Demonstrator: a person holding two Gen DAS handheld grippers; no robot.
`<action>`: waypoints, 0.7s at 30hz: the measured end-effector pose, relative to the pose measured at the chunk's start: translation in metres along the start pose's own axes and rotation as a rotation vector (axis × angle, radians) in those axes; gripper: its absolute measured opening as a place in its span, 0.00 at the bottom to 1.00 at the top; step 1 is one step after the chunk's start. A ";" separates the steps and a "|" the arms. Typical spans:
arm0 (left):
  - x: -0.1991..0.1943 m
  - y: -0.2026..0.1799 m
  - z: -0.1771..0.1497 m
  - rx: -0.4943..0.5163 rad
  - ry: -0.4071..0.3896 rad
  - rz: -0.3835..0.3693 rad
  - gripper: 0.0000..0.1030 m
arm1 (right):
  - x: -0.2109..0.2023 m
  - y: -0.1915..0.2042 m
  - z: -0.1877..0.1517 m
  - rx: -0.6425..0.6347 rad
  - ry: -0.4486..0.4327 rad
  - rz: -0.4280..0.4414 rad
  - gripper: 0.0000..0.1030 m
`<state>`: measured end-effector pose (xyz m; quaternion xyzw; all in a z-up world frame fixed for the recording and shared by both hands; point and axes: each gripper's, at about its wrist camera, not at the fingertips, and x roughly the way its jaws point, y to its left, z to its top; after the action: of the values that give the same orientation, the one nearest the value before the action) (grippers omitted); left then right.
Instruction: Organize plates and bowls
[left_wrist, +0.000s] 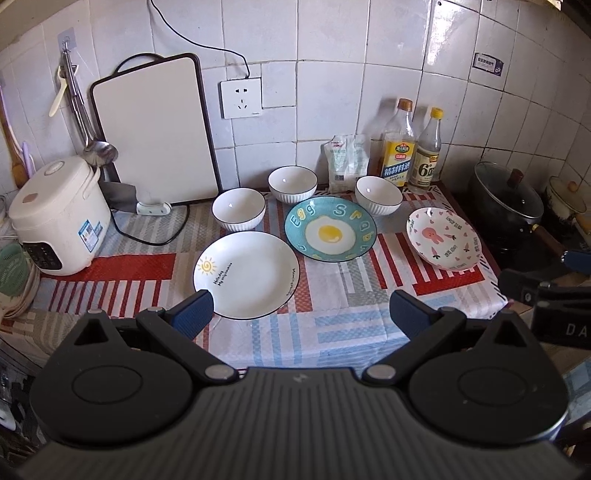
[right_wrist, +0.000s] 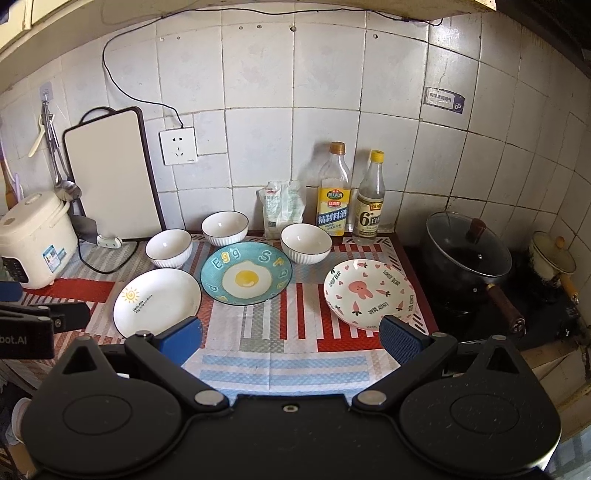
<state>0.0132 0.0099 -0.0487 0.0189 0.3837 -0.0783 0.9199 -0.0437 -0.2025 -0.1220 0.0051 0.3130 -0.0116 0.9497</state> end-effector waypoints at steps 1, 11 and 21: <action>-0.001 0.002 0.001 -0.001 -0.003 0.000 1.00 | -0.001 -0.001 0.000 0.006 -0.011 0.013 1.00; 0.002 0.063 0.034 0.010 0.001 -0.004 1.00 | 0.013 0.014 0.023 -0.056 -0.102 0.226 1.00; 0.058 0.142 0.064 0.119 0.021 0.000 0.98 | 0.066 0.078 0.041 -0.122 0.021 0.288 0.99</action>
<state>0.1211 0.1363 -0.0478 0.0744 0.3881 -0.1008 0.9131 0.0355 -0.1266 -0.1282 -0.0076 0.3189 0.1438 0.9368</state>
